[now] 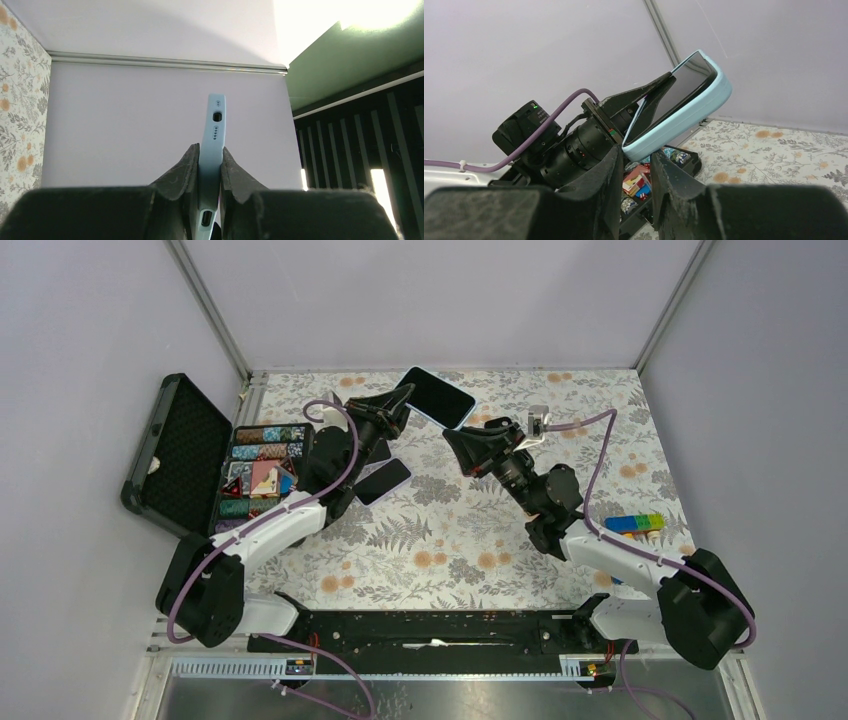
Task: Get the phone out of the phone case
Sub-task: Remove the phone case from the phone.
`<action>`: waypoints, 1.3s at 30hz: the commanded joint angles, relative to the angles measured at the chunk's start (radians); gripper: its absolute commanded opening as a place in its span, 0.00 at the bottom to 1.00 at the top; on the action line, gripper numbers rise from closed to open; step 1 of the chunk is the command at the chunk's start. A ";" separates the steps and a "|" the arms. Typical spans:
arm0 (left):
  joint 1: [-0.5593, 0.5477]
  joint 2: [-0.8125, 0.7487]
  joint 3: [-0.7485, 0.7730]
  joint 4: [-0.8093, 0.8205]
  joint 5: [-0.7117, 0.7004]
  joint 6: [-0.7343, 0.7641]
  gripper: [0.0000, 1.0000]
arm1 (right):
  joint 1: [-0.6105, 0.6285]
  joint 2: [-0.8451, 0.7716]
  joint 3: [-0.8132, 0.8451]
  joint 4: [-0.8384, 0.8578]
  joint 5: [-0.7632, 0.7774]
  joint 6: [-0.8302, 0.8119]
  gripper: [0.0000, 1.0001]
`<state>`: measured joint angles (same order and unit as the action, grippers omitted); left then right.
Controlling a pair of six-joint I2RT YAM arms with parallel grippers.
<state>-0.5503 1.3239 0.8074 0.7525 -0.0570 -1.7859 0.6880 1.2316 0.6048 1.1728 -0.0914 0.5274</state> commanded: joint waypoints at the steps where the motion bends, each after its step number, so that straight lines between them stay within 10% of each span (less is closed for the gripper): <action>1: -0.035 -0.069 0.042 0.236 0.086 -0.138 0.00 | -0.017 0.025 -0.040 -0.183 0.162 -0.111 0.00; 18: -0.034 -0.042 0.030 0.276 0.071 -0.157 0.00 | -0.019 0.002 -0.044 -0.086 0.027 -0.013 0.02; 22: -0.034 -0.026 0.028 0.295 0.060 -0.142 0.00 | -0.018 -0.050 -0.062 -0.031 -0.024 0.014 0.58; 25: -0.034 0.004 0.030 0.325 0.039 -0.147 0.00 | -0.019 -0.088 -0.070 0.032 -0.064 0.044 0.80; 39: -0.034 0.039 0.027 0.356 0.034 -0.151 0.00 | -0.018 -0.166 0.018 0.010 -0.089 0.161 0.87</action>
<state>-0.5877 1.3746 0.8078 0.9619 0.0105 -1.9129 0.6716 1.0817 0.5598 1.1587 -0.1780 0.6365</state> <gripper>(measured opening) 0.134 0.877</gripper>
